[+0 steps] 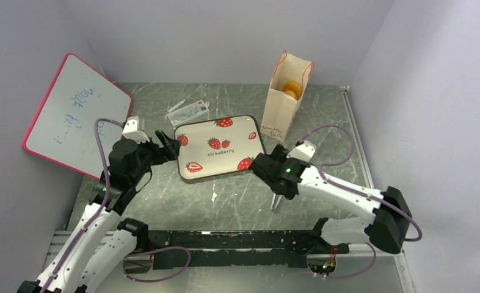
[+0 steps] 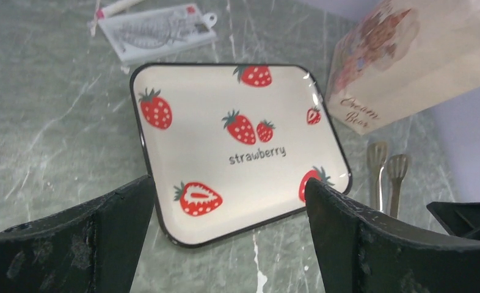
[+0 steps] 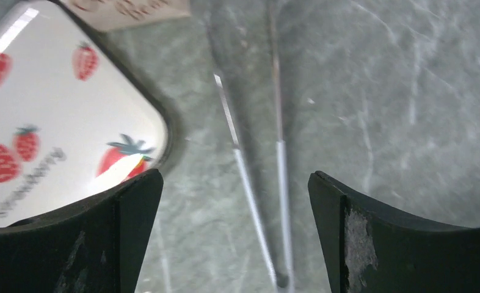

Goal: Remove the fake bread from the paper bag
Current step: Pick up the clamp at the center of the board.

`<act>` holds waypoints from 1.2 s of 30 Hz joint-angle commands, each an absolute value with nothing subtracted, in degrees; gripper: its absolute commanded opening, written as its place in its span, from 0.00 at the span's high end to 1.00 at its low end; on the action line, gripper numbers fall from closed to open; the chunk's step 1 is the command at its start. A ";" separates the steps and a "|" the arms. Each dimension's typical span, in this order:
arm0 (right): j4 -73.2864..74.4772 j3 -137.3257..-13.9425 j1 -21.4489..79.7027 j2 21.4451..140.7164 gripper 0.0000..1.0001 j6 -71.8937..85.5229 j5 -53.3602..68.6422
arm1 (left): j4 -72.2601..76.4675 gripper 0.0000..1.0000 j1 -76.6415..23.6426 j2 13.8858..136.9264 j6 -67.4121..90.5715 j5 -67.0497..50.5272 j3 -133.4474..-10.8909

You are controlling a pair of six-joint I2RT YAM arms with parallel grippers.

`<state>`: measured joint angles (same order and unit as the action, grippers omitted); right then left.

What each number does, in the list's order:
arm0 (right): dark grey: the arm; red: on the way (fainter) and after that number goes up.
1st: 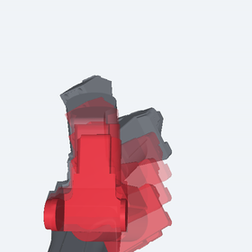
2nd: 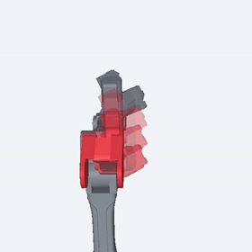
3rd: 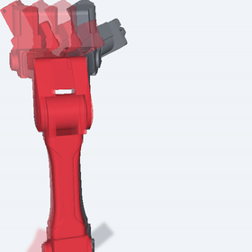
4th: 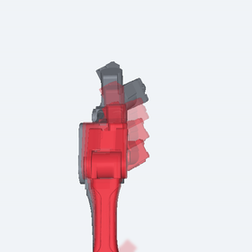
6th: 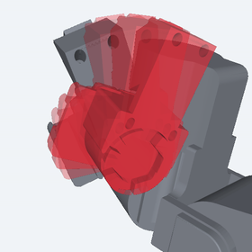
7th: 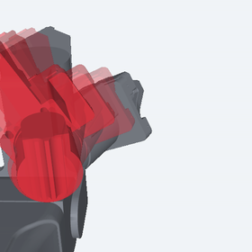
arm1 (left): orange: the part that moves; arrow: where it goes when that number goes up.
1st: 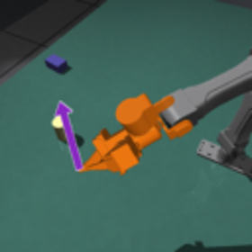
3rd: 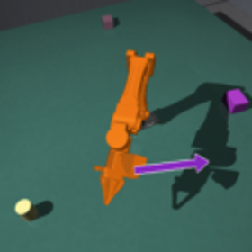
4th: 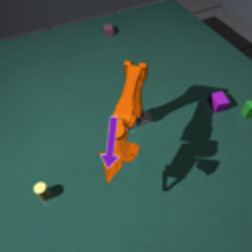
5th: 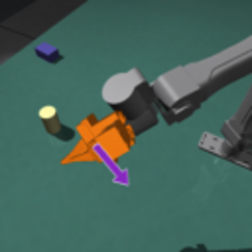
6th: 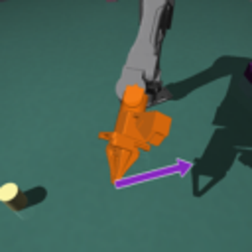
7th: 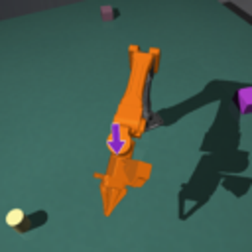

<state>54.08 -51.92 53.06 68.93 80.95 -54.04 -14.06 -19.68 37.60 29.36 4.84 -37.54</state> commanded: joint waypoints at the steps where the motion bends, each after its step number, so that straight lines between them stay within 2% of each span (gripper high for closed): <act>1: 71.86 -52.73 56.41 75.05 0.06 98.96 -56.98 | -21.70 0.04 -20.85 38.31 30.84 6.11 -38.05; 6: 73.77 -50.73 58.04 78.57 0.16 103.30 -53.99 | -22.58 0.04 -21.18 39.70 30.51 3.81 -37.21; 10: 75.17 -46.38 58.16 73.96 0.22 107.47 -53.91 | -22.34 0.04 -22.40 43.22 29.62 0.67 -37.78; 14: 66.85 -40.84 56.69 65.63 0.24 100.28 -54.90 | -20.99 0.04 -25.44 46.36 28.52 1.01 -37.68; 17: 56.41 -38.22 51.35 63.06 0.24 88.80 -52.87 | -20.46 0.04 -28.51 48.31 28.11 2.46 -38.29; 28: 32.06 -33.45 36.72 66.87 0.24 67.38 -43.72 | -18.70 0.04 -35.74 55.82 26.19 6.08 -41.80; 36: 25.07 -32.97 34.08 73.29 0.26 62.85 -39.90 | -17.69 0.04 -36.47 58.12 25.36 6.39 -43.05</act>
